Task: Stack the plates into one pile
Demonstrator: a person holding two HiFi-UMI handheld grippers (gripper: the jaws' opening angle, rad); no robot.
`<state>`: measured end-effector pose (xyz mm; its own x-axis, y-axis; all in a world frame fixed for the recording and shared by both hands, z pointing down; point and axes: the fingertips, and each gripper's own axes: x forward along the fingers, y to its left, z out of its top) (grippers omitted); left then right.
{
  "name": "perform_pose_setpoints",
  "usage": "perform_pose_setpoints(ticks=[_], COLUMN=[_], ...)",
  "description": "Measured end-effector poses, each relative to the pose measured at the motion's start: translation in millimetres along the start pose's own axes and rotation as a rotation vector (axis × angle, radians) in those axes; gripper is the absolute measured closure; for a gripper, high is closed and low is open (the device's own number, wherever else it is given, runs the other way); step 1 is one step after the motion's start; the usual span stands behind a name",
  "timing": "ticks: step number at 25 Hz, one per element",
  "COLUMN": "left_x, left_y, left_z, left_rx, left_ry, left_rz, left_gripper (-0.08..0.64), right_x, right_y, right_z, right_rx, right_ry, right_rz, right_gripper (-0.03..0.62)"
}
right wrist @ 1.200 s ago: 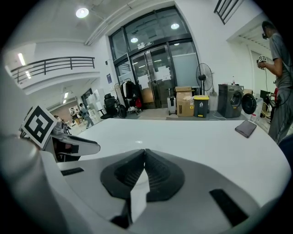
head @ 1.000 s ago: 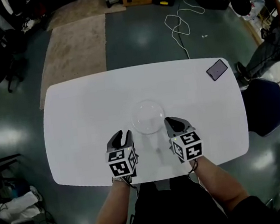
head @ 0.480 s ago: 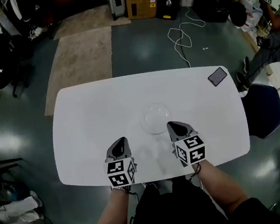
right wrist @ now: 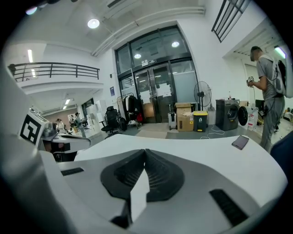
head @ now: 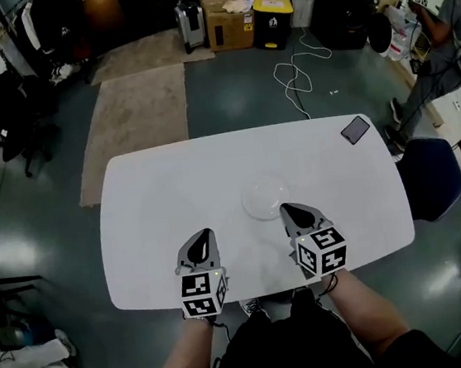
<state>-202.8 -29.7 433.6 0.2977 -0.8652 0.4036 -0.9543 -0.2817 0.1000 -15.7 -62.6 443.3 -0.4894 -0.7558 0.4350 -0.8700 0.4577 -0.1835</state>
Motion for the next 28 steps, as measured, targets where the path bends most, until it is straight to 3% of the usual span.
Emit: perform_pose_setpoints(ticks=[7,14,28], left_x=[-18.7,-33.9,-69.3], left_y=[-9.7,-47.5,-158.4], left_z=[8.7,7.6,-4.7], left_rx=[0.018,0.022,-0.039], left_ry=[-0.037,-0.038,-0.058], left_rz=[-0.045,-0.074,0.009], left_gripper=[0.543,0.543,0.543], right_x=[-35.3,-74.2,-153.4], right_y=[10.4,5.0,-39.6], right_z=[15.7,20.8,2.2], right_rx=[-0.024,-0.055,-0.054], right_ry=[-0.066,-0.092,-0.113], right_rz=[-0.043,-0.047,0.101], right_gripper=[0.575,0.575,0.575])
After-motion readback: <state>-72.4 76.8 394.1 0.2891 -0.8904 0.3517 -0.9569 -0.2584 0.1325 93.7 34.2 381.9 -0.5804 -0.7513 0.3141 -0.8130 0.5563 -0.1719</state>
